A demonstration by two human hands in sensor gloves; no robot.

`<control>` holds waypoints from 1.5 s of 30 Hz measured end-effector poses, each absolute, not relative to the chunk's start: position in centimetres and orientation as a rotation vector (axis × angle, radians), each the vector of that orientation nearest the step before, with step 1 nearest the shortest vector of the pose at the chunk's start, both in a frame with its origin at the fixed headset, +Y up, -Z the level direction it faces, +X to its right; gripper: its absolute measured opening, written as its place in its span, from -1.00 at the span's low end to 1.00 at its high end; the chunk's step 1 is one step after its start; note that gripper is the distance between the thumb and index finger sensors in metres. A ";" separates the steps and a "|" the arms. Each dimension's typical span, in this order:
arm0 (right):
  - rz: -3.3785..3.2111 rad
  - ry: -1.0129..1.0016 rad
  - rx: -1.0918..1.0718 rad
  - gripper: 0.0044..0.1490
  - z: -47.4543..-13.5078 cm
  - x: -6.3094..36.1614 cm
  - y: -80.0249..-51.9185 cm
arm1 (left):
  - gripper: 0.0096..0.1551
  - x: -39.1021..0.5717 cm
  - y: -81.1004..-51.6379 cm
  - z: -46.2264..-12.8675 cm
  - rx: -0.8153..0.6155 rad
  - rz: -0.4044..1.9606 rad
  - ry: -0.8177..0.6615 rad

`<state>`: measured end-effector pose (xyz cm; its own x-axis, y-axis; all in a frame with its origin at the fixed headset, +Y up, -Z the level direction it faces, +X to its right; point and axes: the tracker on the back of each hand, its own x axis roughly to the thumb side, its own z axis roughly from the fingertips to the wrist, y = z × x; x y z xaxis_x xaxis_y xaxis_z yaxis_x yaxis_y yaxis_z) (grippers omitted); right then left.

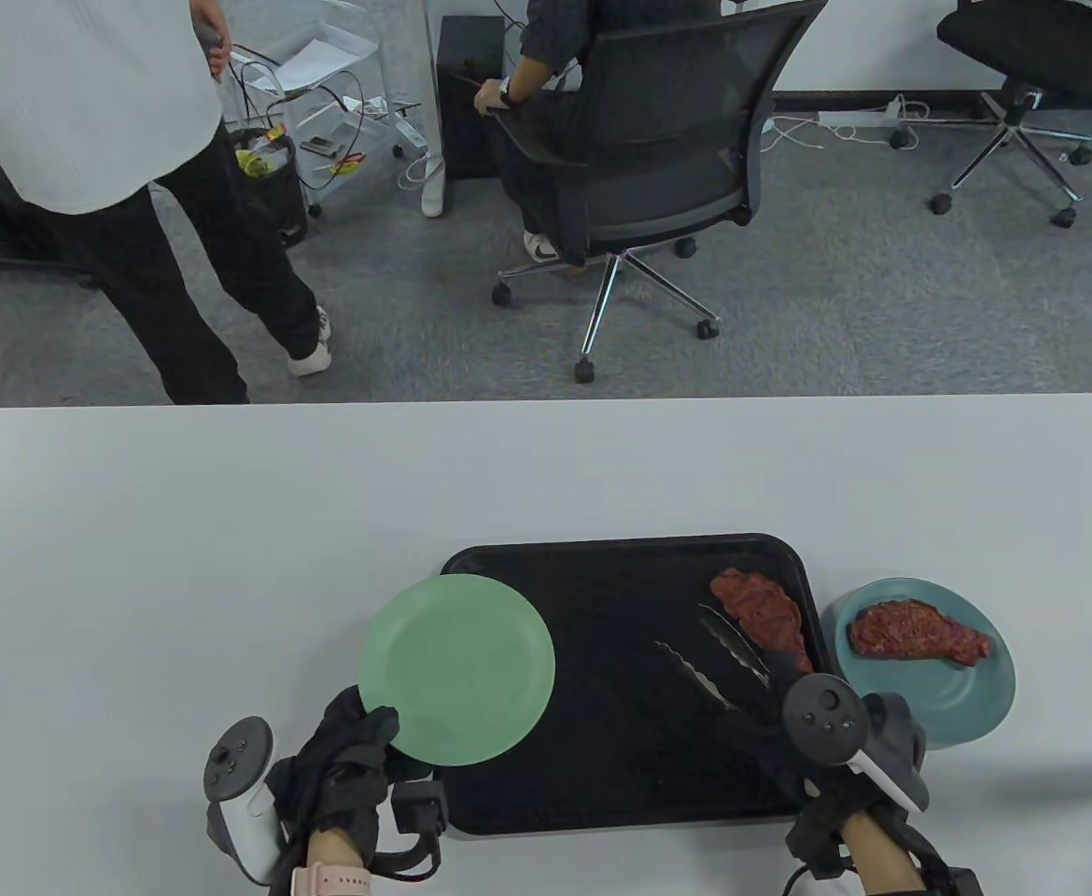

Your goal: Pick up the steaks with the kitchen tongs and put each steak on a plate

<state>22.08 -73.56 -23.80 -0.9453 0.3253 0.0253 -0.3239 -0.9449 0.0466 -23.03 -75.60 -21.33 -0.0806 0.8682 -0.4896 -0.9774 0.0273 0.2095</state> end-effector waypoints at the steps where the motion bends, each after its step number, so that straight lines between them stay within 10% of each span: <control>1: 2.809 0.058 0.040 0.16 -23.7 22.2 -73.5 | -0.36 -22.8 -75.7 -21.4 -0.248 1.547 0.578; 26: 3.167 0.204 -0.365 0.25 -29.0 24.3 -74.8 | -0.35 -21.9 -76.2 -21.9 -0.353 1.486 0.527; 45: 3.230 0.022 -0.060 0.15 -28.7 21.2 -73.2 | -0.35 -21.5 -75.8 -21.5 -0.373 1.476 0.487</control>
